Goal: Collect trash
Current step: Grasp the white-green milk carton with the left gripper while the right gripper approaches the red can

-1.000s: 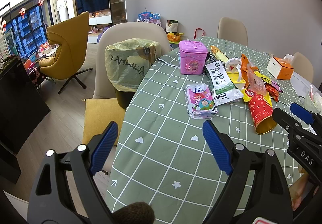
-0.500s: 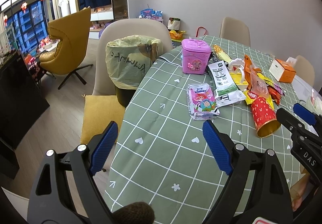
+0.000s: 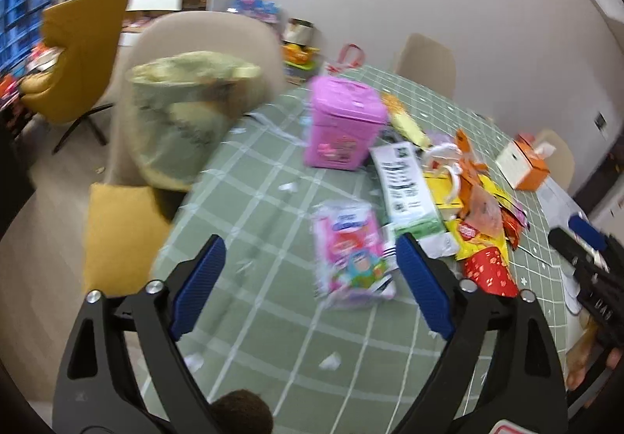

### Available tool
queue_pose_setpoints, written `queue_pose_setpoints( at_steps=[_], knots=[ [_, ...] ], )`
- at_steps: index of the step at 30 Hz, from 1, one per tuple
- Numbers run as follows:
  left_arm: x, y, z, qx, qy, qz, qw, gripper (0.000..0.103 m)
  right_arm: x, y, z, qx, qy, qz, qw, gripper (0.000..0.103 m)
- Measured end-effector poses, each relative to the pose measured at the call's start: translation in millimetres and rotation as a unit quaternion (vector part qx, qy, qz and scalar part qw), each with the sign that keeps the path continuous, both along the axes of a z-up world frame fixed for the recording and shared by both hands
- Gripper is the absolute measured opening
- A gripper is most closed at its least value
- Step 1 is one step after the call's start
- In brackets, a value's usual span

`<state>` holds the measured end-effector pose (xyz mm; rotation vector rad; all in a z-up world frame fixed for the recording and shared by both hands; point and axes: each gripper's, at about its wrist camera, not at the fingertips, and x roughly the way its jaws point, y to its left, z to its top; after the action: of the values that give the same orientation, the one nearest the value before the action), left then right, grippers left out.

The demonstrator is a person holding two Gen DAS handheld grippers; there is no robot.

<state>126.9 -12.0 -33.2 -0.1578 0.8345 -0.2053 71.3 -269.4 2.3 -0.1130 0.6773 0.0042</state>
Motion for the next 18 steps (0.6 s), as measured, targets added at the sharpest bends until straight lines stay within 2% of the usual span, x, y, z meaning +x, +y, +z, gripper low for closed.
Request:
queue_pose_setpoints(
  at_steps=[6,10,12,17,18],
  knots=[
    [41.3,-31.4,-26.0,0.009,0.067,-0.012,0.9976,0.086,29.0,-33.9,-11.5,0.004,0.012,-0.004,1.000,0.062],
    [50.0,-35.7,-46.9,0.019,0.110,-0.010,0.9937,0.068,40.7,-44.3,-26.9,0.016,0.025,-0.005,1.000,0.062],
    [51.6,-35.1,-56.5,0.013,0.124,-0.010,0.9921,0.063,43.5,-46.1,-32.9,0.023,0.030,-0.008,0.999,0.062],
    [51.2,-36.0,-61.9,0.007,0.126,-0.012,0.9920,0.054,47.6,-44.9,-43.6,0.036,0.041,-0.011,0.998,0.062],
    [51.5,-35.7,-60.4,0.004,0.124,-0.013,0.9922,0.049,47.9,-43.6,-45.1,0.037,0.044,-0.011,0.998,0.062]
  ],
)
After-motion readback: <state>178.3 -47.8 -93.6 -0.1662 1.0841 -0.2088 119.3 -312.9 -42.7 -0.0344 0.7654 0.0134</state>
